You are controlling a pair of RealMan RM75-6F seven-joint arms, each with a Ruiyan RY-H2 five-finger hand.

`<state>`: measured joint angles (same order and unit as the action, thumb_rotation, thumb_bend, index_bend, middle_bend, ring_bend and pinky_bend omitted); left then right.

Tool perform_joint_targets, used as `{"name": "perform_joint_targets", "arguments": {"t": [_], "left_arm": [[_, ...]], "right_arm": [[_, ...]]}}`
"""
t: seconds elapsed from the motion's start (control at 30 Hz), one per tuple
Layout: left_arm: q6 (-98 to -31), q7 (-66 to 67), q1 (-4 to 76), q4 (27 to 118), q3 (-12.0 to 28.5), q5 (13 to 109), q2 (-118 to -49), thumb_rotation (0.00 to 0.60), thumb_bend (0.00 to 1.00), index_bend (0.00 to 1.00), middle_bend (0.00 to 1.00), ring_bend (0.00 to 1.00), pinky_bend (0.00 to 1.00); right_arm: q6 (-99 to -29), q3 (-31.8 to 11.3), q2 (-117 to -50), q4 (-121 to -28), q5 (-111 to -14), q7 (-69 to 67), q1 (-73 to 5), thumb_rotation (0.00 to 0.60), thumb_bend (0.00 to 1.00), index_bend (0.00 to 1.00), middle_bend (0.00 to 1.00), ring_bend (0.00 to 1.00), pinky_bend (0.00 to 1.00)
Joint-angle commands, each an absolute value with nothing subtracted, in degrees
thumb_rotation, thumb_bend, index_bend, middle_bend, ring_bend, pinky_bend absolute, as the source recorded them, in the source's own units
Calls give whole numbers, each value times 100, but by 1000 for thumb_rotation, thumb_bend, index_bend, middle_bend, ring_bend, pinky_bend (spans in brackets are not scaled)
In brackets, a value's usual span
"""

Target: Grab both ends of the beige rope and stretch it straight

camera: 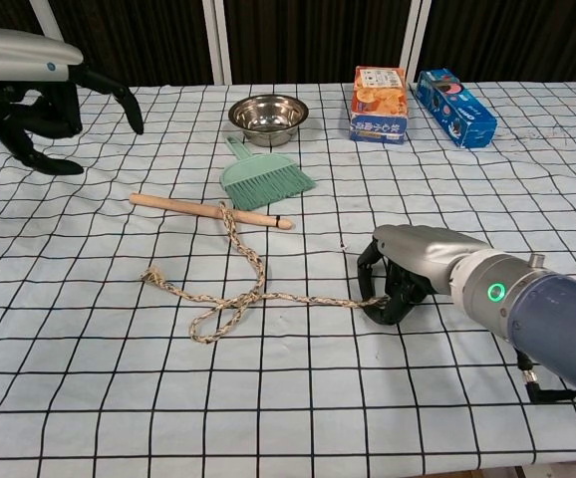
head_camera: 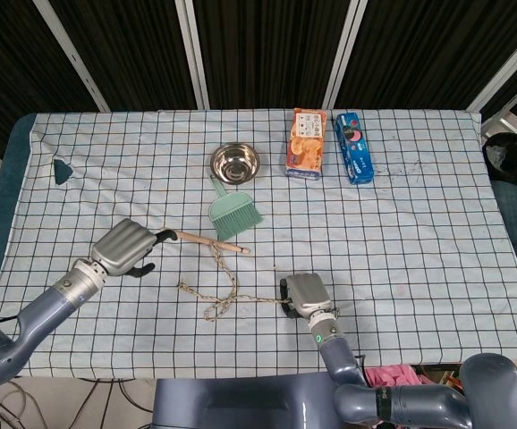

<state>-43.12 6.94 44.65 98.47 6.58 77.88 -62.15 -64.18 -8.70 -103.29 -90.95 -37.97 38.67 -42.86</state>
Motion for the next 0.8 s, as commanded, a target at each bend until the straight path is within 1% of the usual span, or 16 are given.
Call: {"name": "perform_joint_targets", "arguments": {"t": [0.03,0.2,0.33,0.37,0.47,0.63,0.8], "left_arm": [[-3927,942,4765,9948,744,7401,-6240,600,316,316,999,958,824],[-3580,1314,4973,10162,652,6738,-6390,600,314,328,1000,985,853],[-3460,1636,5174,10263,570,6200,-6436,600,314,401,1000,996,864],[-3505,1769,5216,10272,540,6088,-6459,600,314,419,1000,998,867],[-3675,2145,5329,10319,437,5664,-6547,600,314,432,1000,999,867],[-3898,2859,5691,10420,208,4753,-6707,600,314,424,1000,998,867],[-4146,3305,5996,10515,79,4037,-6876,600,313,406,1000,998,867]], "right_arm": [[-6432,-868,-10339,-9071,-3811,3869,-4280,600,390,588,1000,1000,1000],[-6415,-837,-10365,-9027,-3815,3846,-4249,600,390,588,1000,1000,1000],[-6427,-850,-10377,-9018,-3856,3815,-4233,600,390,588,1000,1000,1000],[-6432,-858,-10378,-9021,-3868,3805,-4230,600,390,588,1000,1000,1000],[-6432,-868,-10372,-9026,-3882,3800,-4224,600,390,588,1000,1000,1000],[-6438,-865,-10381,-9030,-3874,3821,-4213,600,390,588,1000,1000,1000],[-6497,-895,-10347,-9138,-3866,3844,-4195,600,390,590,1000,1000,1000]]}}
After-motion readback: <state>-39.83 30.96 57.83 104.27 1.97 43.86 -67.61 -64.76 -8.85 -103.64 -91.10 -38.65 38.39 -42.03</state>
